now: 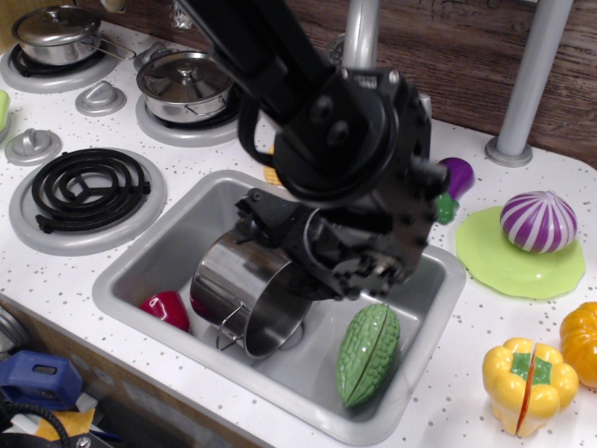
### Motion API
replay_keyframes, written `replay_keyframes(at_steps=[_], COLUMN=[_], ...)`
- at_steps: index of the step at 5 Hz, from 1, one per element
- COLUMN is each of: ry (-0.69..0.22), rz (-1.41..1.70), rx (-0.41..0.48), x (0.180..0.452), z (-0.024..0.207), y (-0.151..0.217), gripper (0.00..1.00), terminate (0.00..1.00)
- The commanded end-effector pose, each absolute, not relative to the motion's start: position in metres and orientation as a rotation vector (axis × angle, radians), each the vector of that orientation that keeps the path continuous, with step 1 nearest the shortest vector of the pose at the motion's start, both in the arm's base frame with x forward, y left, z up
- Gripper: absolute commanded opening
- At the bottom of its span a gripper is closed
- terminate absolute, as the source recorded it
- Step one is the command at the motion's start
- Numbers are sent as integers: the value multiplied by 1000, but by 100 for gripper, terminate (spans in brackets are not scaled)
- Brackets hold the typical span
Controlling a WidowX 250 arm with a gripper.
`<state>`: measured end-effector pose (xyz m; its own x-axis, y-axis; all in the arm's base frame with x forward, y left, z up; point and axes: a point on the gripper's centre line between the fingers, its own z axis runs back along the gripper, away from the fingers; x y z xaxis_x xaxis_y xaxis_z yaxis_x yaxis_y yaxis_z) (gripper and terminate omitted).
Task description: Flip pot upright in sink
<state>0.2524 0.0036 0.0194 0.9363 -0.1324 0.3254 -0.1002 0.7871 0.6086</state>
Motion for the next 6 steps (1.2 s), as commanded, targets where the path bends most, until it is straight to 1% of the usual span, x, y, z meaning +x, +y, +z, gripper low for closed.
replay_keyframes(at_steps=[1,3,4,5,6], ry=[-415,-441,-433,-442,-421], rz=[-18,-41,-18,-2,13], rx=[683,677,641,634,601], x=[255,255,257,258,260], z=[20,16,17,17,21], y=[12,29,36,39,41], gripper=[100,100,100,100,0], terminate=[0,0,0,0,0])
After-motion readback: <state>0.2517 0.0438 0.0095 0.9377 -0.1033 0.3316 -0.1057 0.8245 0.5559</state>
